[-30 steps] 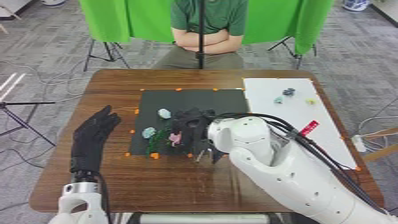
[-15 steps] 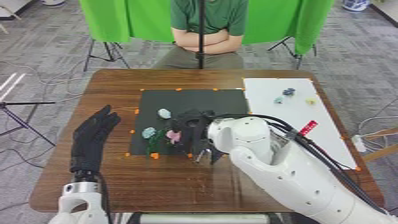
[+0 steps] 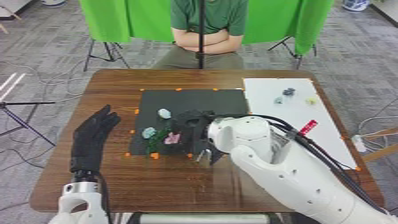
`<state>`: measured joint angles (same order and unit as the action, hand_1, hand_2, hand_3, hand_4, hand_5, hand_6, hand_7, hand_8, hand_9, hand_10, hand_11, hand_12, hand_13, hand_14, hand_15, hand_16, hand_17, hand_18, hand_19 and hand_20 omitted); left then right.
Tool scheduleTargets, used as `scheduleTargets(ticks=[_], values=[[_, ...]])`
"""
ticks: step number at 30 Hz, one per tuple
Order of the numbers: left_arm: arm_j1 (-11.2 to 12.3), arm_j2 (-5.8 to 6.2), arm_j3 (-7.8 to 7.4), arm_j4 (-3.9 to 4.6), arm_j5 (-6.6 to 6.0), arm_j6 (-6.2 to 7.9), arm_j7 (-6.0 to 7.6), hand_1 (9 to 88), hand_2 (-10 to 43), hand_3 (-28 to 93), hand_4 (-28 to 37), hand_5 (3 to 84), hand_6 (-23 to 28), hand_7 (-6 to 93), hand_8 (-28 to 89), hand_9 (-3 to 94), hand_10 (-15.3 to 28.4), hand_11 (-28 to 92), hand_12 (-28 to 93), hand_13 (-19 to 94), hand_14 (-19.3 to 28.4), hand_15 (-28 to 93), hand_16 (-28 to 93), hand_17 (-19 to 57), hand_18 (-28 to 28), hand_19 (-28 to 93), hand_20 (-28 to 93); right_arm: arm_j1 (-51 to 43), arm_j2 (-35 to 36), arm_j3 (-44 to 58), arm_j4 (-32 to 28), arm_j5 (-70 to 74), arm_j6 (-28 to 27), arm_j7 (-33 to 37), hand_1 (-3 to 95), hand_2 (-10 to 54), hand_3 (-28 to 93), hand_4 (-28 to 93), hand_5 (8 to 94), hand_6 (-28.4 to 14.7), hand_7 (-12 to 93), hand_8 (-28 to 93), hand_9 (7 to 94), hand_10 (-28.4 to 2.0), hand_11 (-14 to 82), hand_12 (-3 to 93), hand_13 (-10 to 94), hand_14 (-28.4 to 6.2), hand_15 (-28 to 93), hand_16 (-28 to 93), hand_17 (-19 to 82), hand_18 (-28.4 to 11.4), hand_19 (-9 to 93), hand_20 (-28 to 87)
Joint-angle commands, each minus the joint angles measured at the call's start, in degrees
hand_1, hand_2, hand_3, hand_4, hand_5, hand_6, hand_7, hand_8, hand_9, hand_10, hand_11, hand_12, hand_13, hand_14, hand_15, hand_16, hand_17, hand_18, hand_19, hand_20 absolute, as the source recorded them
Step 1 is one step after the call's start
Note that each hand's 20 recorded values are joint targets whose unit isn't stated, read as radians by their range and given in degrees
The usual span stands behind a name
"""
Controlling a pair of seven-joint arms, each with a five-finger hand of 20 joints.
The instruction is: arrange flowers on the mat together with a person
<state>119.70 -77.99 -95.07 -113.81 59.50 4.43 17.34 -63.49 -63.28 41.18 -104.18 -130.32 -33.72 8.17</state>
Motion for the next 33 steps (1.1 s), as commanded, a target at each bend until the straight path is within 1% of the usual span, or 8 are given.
scheduleTargets(ticks=[1,5,11,15,17,22,25,33], values=[[0.2,-0.27,0.04,0.3,-0.16,-0.12,-0.51,26.1,0.4,70,-19.3,48.5,4.5,12.0,-6,44.6,13.8,19,12,35,18.0,23,1,7.2,14.4,15,23,0.1,0.2,1.8,-2.0,-0.7,-1.7,1.6,25.3,-3.7,72,-19,50.0,-4.3,10,-9,50.2,-20.6,5.8,13.5,47,-20.9,56,37,20,-22.8,66,57],[0.2,-0.32,0.0,0.23,-0.04,-0.17,-0.77,26.3,1.0,69,-18.8,48.1,4.6,12.0,-6,44.4,13.8,19,12,35,18.1,24,1,7.1,14.4,15,23,-0.4,0.1,3.7,-3.6,-0.2,-2.2,2.4,24.8,-2.0,70,-19,46.4,-2.3,10,-9,47.2,-20.7,5.4,13.7,46,-21.1,54,35,19,-23.1,66,57],[0.5,-0.17,-0.01,0.22,-0.25,-0.02,-0.67,26.5,1.5,68,-18.0,47.5,4.7,12.2,-6,44.2,13.9,19,12,35,18.2,24,1,6.8,14.6,15,23,-0.6,0.7,4.2,-4.9,-0.5,3.2,2.8,24.2,0.6,69,-18,44.5,-1.7,9,-9,44.5,-20.2,5.4,14.8,46,-21.5,52,34,19,-23.5,66,57],[0.4,-0.23,0.04,0.2,-0.11,-0.1,-0.72,26.7,1.8,67,-17.8,47.4,4.7,12.3,-6,44.3,13.8,19,12,35,18.2,24,1,6.6,14.8,16,23,-1.2,2.0,0.6,-3.3,-2.5,15.5,2.5,31.9,-0.6,70,-19,53.6,0.2,13,-10,48.3,-18.1,6.5,16.8,49,-19.8,54,33,21,-22.9,68,58],[0.3,-0.29,0.12,0.22,-0.13,-0.13,-0.69,26.8,2.0,67,-17.7,47.3,4.8,12.4,-6,44.4,13.7,19,12,36,18.3,24,1,6.5,14.9,16,23,-1.4,2.1,-0.5,-2.5,-3.0,18.5,2.0,39.7,-4.0,71,-22,61.2,0.9,17,-6,53.9,-16.4,8.8,17.5,52,-17.9,56,33,23,-21.8,69,57],[0.1,-0.34,0.11,0.24,0.0,-0.23,-0.66,27.1,2.3,66,-17.5,47.3,4.8,12.8,-6,44.8,13.9,19,13,36,18.4,24,2,6.4,15.1,16,23,-1.3,2.5,-3.1,-0.9,-3.4,25.5,1.1,51.7,-9.0,67,-24,69.5,0.9,25,5,62.0,-12.1,13.8,18.1,56,-14.5,56,34,25,-20.2,70,57],[0.3,-0.6,0.07,0.36,0.0,-0.3,-0.47,27.3,2.5,66,-17.5,47.5,4.8,13.0,-6,45.2,14.1,19,13,36,18.5,24,2,6.3,15.2,16,23,-1.4,2.6,-3.0,-0.8,-2.8,25.5,0.7,53.6,-9.4,66,-24,72.0,0.8,26,7,65.5,-11.8,14.9,18.5,57,-14.0,56,34,26,-20.0,71,58],[0.8,-0.42,-0.02,-0.08,-0.11,0.24,-0.11,27.7,3.0,65,-17.3,47.9,5.3,12.9,-5,46.7,14.5,19,14,37,19.3,25,3,6.1,15.6,17,22,-1.5,2.2,-1.4,-0.9,-2.2,23.6,0.2,48.0,-9.4,65,-20,65.4,1.7,20,4,63.4,-12.0,13.2,18.3,56,-14.2,55,35,25,-20.2,71,58]])
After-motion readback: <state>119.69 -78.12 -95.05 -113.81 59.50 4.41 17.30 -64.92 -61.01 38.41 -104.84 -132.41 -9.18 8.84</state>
